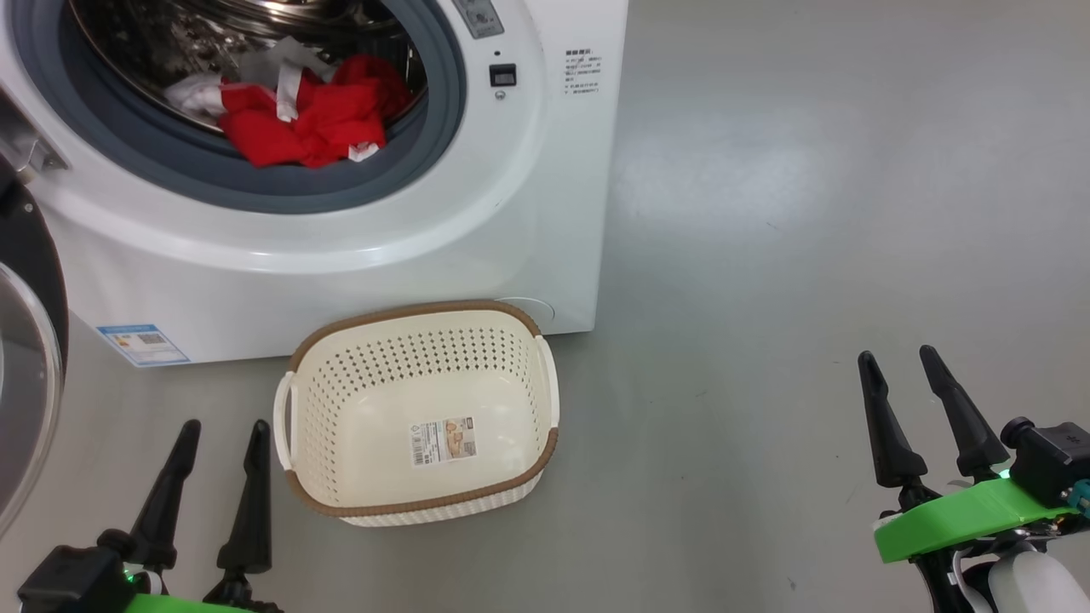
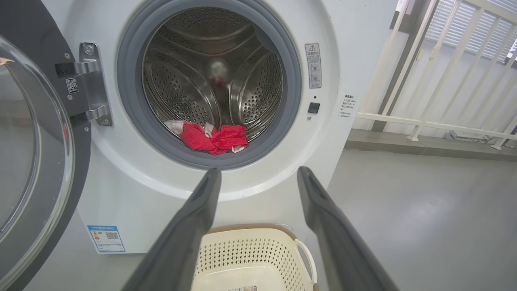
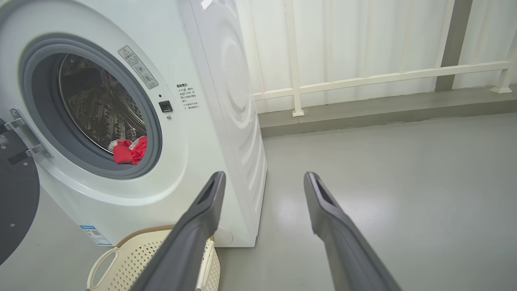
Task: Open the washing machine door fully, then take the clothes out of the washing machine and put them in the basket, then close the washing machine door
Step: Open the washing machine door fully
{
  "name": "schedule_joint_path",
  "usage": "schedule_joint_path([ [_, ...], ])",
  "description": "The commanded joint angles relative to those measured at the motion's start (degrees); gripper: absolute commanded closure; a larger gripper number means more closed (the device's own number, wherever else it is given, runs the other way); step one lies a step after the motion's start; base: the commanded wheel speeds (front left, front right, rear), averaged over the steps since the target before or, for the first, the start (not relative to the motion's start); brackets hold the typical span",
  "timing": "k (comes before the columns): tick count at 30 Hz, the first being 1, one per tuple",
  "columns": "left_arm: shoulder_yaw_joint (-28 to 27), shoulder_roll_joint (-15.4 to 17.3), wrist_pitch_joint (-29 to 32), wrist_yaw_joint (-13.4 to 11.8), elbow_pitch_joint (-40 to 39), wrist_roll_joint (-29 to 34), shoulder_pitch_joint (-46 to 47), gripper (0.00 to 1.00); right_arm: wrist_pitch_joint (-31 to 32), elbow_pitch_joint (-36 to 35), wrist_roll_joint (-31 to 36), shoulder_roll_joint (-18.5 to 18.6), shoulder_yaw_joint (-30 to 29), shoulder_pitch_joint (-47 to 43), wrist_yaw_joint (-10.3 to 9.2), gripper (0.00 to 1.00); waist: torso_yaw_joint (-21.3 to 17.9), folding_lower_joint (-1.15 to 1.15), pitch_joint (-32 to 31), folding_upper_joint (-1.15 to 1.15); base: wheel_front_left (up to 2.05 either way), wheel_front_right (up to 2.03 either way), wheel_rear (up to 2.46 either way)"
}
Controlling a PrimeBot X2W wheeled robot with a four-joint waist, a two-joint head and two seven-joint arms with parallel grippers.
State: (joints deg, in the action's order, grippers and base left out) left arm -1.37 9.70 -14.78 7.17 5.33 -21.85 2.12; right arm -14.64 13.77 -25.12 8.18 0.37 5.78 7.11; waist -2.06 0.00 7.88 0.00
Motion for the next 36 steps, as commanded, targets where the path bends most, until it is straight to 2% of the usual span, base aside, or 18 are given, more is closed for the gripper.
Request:
schedule_joint_path([
  [1, -1.57, 1.44, -0.22, 0.32, -1.88, -0.34, 0.93, 0.0, -0.36, -1.64, -0.1, 0.28, 0.48, 0.06, 0.37, 0.0, 0.0, 0.0, 0.09, 0.0, 0.0, 0.0, 0.0],
  [20, -1.46, 1.64, -0.22, 0.32, -2.58, -0.25, 1.56, 0.0, -0.36, -1.92, 0.11, 0.16, 0.34, 0.21, 0.37, 0.0, 0.55, 0.0, 0.08, 0.0, 0.03, -0.04, 0.0],
  [36, -0.79, 2.38, -0.22, 0.32, -2.21, -1.27, 2.57, 0.0, -0.36, -2.0, 0.16, -0.12, 0.66, 0.16, 0.37, 0.0, 0.65, 0.0, 0.26, 0.0, 0.82, -0.82, 0.0],
])
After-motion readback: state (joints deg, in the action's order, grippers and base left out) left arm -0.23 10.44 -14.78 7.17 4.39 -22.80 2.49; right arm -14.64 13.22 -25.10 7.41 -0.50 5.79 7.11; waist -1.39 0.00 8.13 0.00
